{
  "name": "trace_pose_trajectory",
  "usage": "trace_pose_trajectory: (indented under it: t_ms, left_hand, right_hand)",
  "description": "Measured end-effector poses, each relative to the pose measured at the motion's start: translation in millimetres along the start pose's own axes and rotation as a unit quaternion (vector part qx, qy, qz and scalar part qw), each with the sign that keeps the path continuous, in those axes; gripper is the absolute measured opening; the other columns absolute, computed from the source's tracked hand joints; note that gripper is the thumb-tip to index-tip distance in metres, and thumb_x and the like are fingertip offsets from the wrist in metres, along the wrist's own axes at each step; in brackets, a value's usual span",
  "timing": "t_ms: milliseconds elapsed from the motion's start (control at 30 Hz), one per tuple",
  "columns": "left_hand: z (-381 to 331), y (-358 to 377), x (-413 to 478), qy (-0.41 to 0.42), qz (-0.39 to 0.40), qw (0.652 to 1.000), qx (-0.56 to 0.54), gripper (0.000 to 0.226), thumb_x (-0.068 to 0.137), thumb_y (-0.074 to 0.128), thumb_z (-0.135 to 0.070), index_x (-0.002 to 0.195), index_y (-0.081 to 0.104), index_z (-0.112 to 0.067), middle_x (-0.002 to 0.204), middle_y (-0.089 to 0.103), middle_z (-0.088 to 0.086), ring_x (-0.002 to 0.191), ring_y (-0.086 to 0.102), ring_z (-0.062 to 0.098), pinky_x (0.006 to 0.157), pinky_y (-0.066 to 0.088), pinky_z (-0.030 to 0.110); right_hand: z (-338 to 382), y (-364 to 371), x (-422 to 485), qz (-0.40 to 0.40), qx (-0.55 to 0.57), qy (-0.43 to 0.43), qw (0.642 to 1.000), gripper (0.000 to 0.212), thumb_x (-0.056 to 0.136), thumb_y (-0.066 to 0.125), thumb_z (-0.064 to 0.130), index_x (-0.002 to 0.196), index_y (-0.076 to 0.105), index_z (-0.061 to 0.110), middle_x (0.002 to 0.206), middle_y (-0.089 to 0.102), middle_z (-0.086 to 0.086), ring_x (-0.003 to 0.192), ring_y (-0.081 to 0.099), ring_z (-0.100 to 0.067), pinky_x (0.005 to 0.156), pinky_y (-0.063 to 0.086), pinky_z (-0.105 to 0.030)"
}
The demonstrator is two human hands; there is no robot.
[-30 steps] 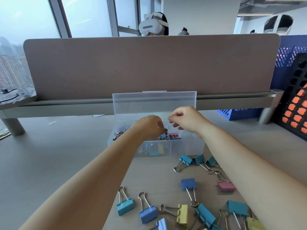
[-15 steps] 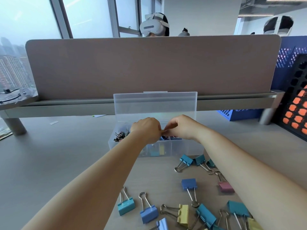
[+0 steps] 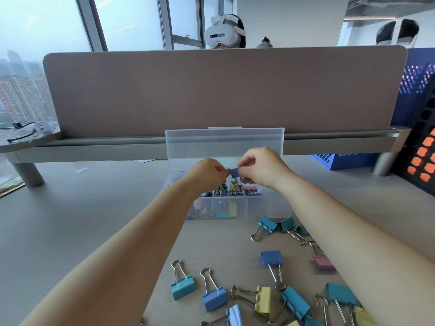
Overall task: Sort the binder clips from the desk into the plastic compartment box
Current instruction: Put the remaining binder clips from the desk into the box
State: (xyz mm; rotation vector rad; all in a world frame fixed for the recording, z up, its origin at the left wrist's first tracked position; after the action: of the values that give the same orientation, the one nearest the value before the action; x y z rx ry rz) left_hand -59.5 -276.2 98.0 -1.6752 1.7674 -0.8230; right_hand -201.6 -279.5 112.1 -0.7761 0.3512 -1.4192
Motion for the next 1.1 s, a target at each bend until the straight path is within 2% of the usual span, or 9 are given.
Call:
trace_pose_trajectory:
  t_ms: [100,200,300,433,500,733,900,1000,1100]
  left_hand:
    - [-4,6,-4,-0.03,0.015,0.993,-0.117,0.029,0.098,0.049,-0.034,0.098,0.066,-0.011,0.092,0.069,0.002,0.064,0.056,0.011,0.055,0.047,0.018]
    - [-6,8,-6,-0.003,0.005,0.986,-0.165,0.012,0.092,0.06,-0.019,0.089,0.068,-0.01,0.086,0.069,0.009,0.064,0.062,0.013,0.064,0.055,0.019]
    - [-8,11,-6,0.046,0.009,0.998,-0.043,0.01,0.085,0.067,-0.017,0.09,0.073,-0.012,0.077,0.068,0.001,0.065,0.058,0.011,0.055,0.048,0.014]
    - [-9,12,-7,0.092,0.024,0.995,0.044,0.017,0.078,0.076,-0.026,0.091,0.077,-0.015,0.089,0.071,-0.001,0.079,0.062,0.015,0.076,0.053,0.028]
    - [-8,13,-6,0.093,0.036,0.992,0.078,0.019,0.079,0.075,-0.031,0.092,0.077,-0.017,0.092,0.071,-0.002,0.084,0.062,0.017,0.079,0.054,0.031]
    - [-9,20,-3,0.052,0.033,0.981,0.182,0.034,0.092,0.052,-0.049,0.085,0.069,-0.021,0.081,0.063,0.001,0.079,0.056,0.021,0.07,0.046,0.03]
    - [-11,17,-12,0.081,0.031,0.958,0.275,0.04,0.101,0.029,-0.041,0.1,0.065,-0.023,0.103,0.064,-0.001,0.101,0.055,0.024,0.095,0.043,0.039]
    - [-14,22,-16,0.103,0.049,0.934,0.338,0.034,0.103,0.022,-0.033,0.098,0.053,-0.021,0.109,0.063,0.006,0.11,0.048,0.029,0.1,0.037,0.042]
    - [-13,23,-17,0.104,0.066,0.932,0.342,0.037,0.104,0.018,-0.03,0.115,0.052,-0.023,0.115,0.061,0.007,0.113,0.045,0.03,0.102,0.033,0.043]
  right_hand:
    - [-4,-2,-8,0.03,0.038,-0.02,0.999,0.013,0.077,0.075,0.01,0.084,0.065,0.013,0.083,0.069,-0.003,0.072,0.066,-0.015,0.071,0.056,-0.033]
    - [-11,2,-14,0.096,0.013,-0.018,0.995,0.015,0.074,0.077,0.007,0.08,0.066,0.014,0.087,0.068,-0.005,0.077,0.063,-0.018,0.073,0.052,-0.032]
    - [-21,3,-13,0.115,0.02,-0.006,0.993,0.01,0.08,0.067,0.002,0.084,0.07,0.01,0.086,0.07,-0.007,0.076,0.063,-0.017,0.076,0.053,-0.032]
    - [-29,-3,-11,0.083,0.044,0.015,0.996,0.018,0.089,0.055,0.003,0.081,0.068,0.013,0.085,0.071,-0.003,0.077,0.068,-0.015,0.075,0.056,-0.027]
    - [-30,-3,-12,0.083,0.045,0.02,0.995,0.02,0.091,0.052,0.003,0.083,0.067,0.013,0.086,0.07,-0.001,0.076,0.068,-0.012,0.071,0.056,-0.023]
    - [-30,1,-14,0.101,0.028,0.013,0.994,0.023,0.091,0.052,0.005,0.083,0.069,0.018,0.089,0.07,-0.001,0.083,0.066,-0.015,0.074,0.054,-0.024]
    - [-24,5,-15,0.131,-0.033,0.007,0.991,0.032,0.091,0.047,0.004,0.084,0.073,0.019,0.096,0.07,0.002,0.092,0.062,-0.014,0.077,0.048,-0.023]
    - [-21,4,-12,0.113,-0.04,0.007,0.993,0.037,0.093,0.039,0.003,0.088,0.073,0.018,0.108,0.068,-0.001,0.1,0.062,-0.016,0.086,0.05,-0.03]
    - [-23,-1,-13,0.1,-0.057,0.009,0.993,0.036,0.094,0.038,0.004,0.093,0.071,0.018,0.111,0.066,0.0,0.1,0.058,-0.013,0.084,0.043,-0.026]
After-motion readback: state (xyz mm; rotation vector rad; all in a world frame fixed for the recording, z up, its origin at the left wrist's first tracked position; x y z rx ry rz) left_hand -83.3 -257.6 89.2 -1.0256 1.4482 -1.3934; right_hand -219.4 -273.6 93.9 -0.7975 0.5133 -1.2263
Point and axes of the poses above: each hand's wrist, its own x-axis towards the middle knuckle, its own y-axis out of the palm, z = x × y, the point moved 5 cm from there along x, towards the middle knuckle
